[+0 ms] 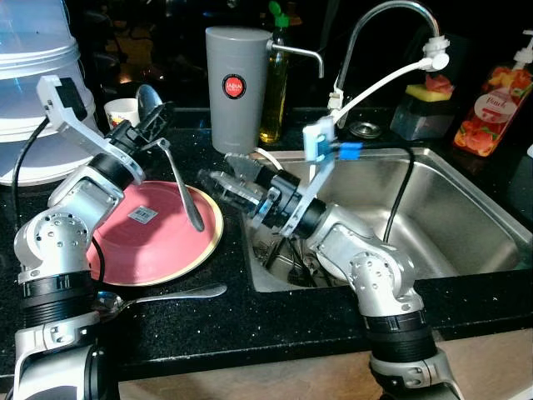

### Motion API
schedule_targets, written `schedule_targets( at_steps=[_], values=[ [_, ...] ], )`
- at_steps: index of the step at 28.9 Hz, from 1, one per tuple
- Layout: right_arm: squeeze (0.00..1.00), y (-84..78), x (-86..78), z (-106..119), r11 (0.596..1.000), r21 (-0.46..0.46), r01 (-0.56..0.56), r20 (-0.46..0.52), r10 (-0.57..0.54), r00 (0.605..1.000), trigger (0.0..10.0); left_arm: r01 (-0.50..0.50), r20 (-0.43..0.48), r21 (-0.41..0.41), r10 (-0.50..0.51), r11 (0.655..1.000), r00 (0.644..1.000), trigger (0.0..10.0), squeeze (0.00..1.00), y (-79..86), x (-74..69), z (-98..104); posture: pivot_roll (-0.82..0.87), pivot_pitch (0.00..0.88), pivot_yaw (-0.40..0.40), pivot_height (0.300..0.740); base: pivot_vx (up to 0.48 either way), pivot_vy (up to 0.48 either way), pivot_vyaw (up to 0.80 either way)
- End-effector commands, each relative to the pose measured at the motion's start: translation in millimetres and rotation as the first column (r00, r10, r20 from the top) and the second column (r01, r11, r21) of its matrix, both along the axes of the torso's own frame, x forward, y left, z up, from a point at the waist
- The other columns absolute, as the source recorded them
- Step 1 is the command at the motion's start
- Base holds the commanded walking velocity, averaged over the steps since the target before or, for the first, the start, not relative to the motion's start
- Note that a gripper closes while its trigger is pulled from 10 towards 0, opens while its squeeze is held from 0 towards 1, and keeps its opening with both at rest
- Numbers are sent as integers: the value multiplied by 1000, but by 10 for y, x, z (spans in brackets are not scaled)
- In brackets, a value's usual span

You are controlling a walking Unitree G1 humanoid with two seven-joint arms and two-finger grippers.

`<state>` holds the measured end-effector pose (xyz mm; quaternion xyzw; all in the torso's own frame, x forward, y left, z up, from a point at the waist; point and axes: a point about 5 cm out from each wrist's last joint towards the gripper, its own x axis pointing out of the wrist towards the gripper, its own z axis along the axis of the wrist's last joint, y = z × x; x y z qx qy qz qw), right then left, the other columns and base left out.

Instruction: Kitchen organization

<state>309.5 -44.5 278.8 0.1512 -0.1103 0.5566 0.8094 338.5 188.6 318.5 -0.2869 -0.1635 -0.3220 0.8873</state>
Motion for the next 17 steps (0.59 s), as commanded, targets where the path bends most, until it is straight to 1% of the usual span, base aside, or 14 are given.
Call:
schedule_targets(
  at_steps=[1,3,11,12,15,17],
  values=[
    [0,5,-38,26,1000,-10,-10,23,10,1000,10000,36,15,17,-36,999,999,0,0,-62,-16,22,91,51,-10,740,0,0,0],
    [0,15,-63,39,999,-7,-32,13,32,999,10000,49,21,42,-50,998,999,0,0,-88,-25,15,89,45,-10,740,0,0,0],
    [0,75,-138,61,994,19,-106,-24,106,994,10000,77,16,76,-79,994,997,0,0,-173,-47,-42,85,39,-10,740,0,0,0],
    [0,111,-172,35,991,-1,-137,-34,137,990,10000,80,16,84,-82,993,997,0,0,-195,-50,-56,82,37,-10,740,0,0,0],
    [0,158,-205,-24,987,-33,-158,-55,156,986,10000,85,19,92,-87,992,996,0,0,-226,-52,-64,81,36,-12,740,0,0,0],
    [0,196,-228,-50,984,-38,-175,-74,172,982,10000,88,20,99,-91,991,996,0,0,-254,-48,-71,81,38,-15,740,0,0,0]
  ],
)
